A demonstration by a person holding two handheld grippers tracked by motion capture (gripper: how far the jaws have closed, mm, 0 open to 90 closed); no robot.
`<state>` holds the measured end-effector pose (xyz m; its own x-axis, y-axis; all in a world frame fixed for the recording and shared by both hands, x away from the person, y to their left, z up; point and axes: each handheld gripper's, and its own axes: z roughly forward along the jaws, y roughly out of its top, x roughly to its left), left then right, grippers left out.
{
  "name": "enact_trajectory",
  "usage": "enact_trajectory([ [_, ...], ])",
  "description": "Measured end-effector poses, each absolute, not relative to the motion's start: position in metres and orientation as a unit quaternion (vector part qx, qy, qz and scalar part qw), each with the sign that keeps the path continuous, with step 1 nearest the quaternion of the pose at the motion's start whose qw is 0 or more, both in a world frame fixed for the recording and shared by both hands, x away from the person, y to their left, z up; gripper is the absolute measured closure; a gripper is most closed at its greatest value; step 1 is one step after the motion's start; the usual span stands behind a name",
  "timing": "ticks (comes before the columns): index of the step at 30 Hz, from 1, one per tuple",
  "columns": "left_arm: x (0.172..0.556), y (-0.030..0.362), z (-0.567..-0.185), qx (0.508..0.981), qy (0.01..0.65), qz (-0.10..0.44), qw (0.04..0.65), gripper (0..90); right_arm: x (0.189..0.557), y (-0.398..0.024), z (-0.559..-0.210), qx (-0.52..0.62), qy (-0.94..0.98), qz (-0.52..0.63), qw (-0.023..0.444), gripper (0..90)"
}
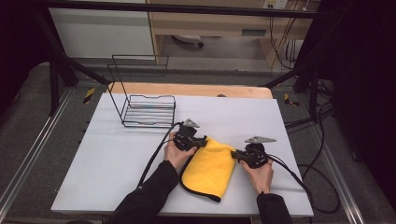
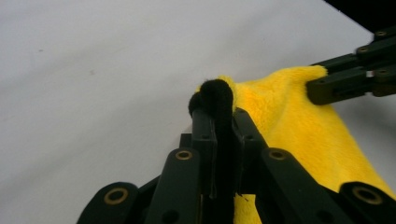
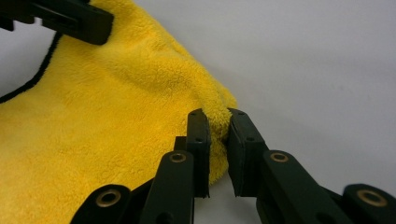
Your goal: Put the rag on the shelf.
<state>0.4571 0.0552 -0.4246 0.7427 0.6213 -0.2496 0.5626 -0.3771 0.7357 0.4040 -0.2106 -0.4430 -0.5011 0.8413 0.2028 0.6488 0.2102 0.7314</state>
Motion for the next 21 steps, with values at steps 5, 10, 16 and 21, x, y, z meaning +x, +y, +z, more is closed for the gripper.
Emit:
enact_trajectory([
  [5,0.442,0.074,-0.422,0.807,0.381,0.053,0.447,81.4,0.427,-0.196,-0.445,0.454,0.789,0.395,0.126,79.8],
  [10,0.447,0.073,-0.425,0.807,0.390,0.061,0.440,81.2,0.430,-0.193,-0.448,0.456,0.791,0.385,0.133,72.0],
  [16,0.450,0.058,-0.426,0.803,0.390,0.057,0.447,81.3,0.413,-0.207,-0.435,0.458,0.777,0.401,0.162,51.9],
  [21,0.462,0.054,-0.436,0.809,0.409,0.068,0.416,79.9,0.405,-0.209,-0.439,0.467,0.776,0.396,0.153,42.9],
])
